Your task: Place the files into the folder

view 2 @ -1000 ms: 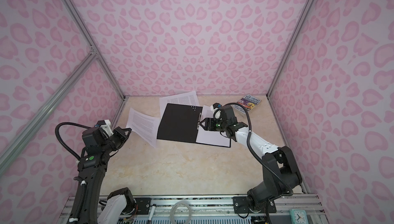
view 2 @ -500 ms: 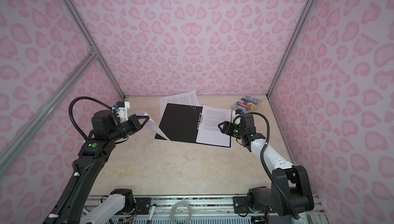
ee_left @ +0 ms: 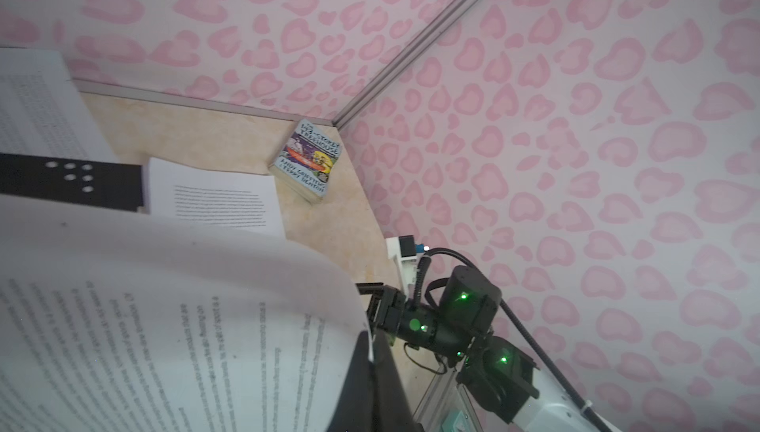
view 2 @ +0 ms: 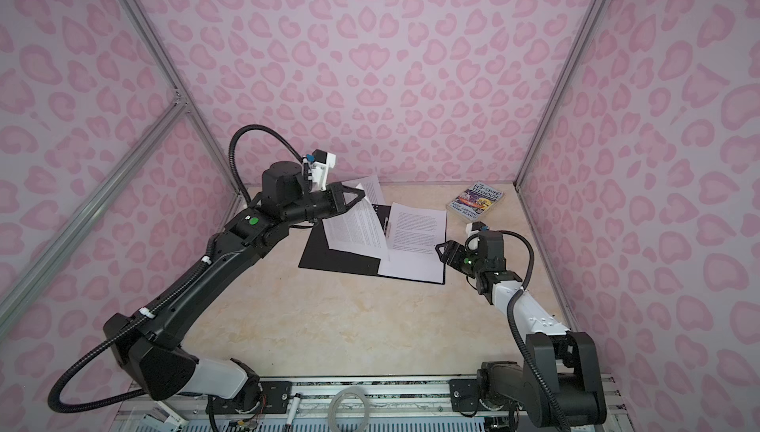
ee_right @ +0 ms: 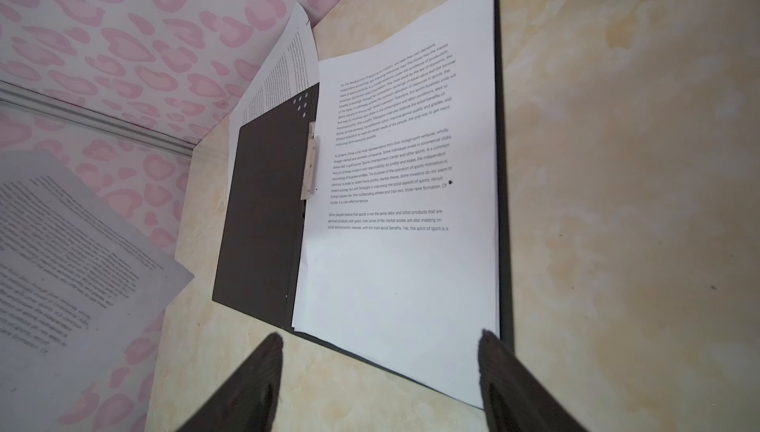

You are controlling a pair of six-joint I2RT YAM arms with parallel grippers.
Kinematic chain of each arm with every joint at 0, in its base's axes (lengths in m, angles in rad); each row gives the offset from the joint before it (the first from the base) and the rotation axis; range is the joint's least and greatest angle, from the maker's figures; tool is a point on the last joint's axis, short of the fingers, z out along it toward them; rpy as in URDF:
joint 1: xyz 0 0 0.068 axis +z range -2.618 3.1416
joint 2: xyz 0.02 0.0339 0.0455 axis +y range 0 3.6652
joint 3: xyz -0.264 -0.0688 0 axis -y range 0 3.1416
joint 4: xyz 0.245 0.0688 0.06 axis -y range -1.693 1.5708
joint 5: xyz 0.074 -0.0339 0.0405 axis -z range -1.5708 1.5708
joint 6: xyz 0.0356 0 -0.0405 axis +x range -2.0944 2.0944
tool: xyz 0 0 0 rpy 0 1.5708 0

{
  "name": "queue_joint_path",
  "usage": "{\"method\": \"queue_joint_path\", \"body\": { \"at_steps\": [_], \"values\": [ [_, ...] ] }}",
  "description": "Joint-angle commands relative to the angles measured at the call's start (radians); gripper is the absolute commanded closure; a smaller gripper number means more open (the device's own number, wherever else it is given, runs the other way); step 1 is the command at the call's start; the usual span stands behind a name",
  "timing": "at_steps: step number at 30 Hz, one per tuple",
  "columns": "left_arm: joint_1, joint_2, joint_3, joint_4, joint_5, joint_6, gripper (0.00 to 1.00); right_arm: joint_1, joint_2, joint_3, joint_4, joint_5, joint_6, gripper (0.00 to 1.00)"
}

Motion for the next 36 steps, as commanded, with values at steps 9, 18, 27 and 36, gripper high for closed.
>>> {"method": "queue_joint_path", "body": {
  "at_steps": [9,18,27,36],
  "values": [
    [-0.056,0.185,0.329,0.045,0.069,-0.059,0.97,-0.011,-0.001,-0.024,0.051,-0.002,0.011,0.26],
    [0.005,0.081,0.073,0.102,-0.025,-0.172,0.97,-0.011,0.022,-0.024,0.068,-0.003,0.019,0.26],
    [0.155,-0.018,-0.405,0.186,-0.081,-0.304,0.97,0.009,0.062,0.009,0.045,-0.005,0.001,0.26],
    [0.263,0.112,-0.645,0.251,-0.068,-0.251,0.97,0.135,0.160,0.113,0.003,0.028,-0.025,0.26]
  ]
}}
